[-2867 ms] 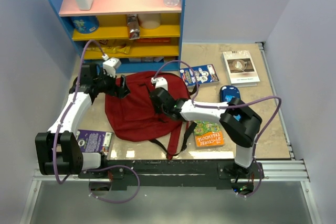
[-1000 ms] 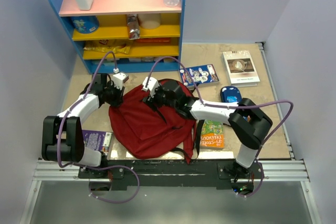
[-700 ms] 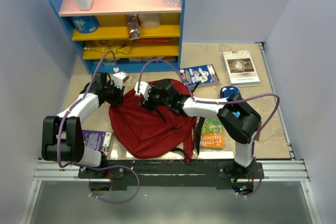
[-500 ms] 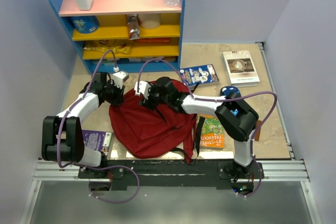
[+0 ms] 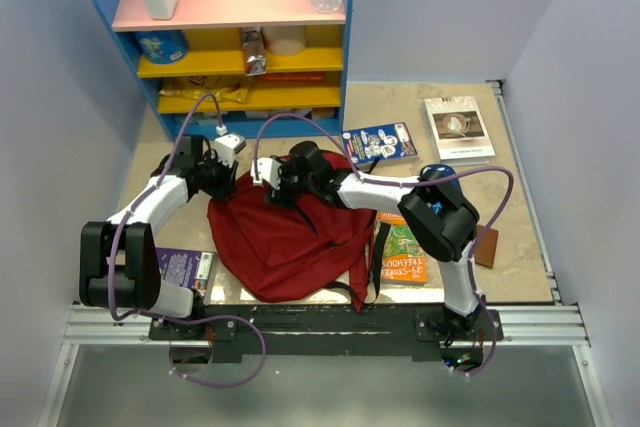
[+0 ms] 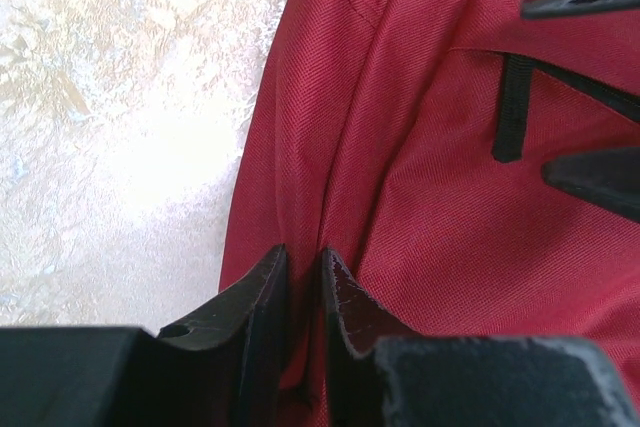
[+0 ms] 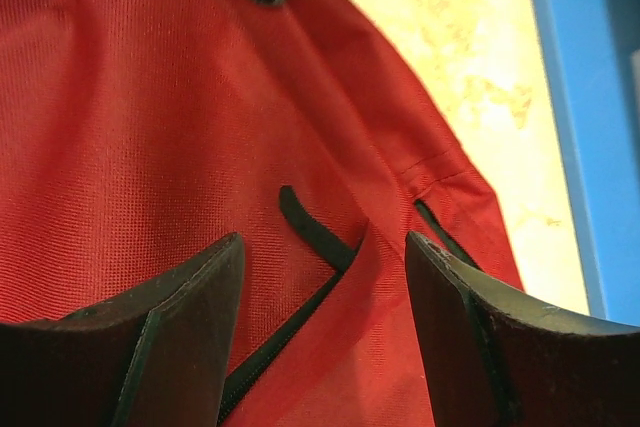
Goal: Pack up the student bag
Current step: Unzip the student bag at the center of the board.
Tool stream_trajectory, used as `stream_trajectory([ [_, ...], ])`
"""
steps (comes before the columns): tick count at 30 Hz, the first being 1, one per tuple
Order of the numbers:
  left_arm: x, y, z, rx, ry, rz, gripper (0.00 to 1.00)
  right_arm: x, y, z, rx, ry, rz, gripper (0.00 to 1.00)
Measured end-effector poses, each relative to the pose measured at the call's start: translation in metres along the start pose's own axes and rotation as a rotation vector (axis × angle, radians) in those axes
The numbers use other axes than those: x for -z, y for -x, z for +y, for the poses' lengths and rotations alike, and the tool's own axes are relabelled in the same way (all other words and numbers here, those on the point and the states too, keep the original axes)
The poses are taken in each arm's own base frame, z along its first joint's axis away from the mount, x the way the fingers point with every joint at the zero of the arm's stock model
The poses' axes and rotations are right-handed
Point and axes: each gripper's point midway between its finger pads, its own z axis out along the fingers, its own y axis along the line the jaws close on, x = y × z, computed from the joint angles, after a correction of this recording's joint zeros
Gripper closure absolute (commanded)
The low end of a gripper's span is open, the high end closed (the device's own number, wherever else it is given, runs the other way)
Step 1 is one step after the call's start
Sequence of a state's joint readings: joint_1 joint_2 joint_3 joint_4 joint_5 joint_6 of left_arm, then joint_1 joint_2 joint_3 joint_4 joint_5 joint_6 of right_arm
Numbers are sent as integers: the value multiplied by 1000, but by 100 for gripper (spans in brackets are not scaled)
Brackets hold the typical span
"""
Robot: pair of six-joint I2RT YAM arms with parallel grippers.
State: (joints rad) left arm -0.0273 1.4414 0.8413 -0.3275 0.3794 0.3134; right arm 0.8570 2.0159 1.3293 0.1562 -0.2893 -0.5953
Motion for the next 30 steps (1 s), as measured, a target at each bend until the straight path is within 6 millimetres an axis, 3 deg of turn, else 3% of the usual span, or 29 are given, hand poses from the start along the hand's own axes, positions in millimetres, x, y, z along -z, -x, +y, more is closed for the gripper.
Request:
stream_trajectory([
  [7, 1, 2, -1, 4, -3, -3, 77, -9, -12, 5, 6, 26, 33, 38],
  [15, 1, 3, -1, 5, -6, -5, 77, -19, -10, 4, 4, 39, 22, 50],
  [22, 1, 3, -1, 5, -6, -6, 78, -23, 1, -3, 9, 38, -3, 77],
  [30, 1, 3, -1, 5, -5, -6, 79, -26, -1, 4, -5, 76, 4, 90],
])
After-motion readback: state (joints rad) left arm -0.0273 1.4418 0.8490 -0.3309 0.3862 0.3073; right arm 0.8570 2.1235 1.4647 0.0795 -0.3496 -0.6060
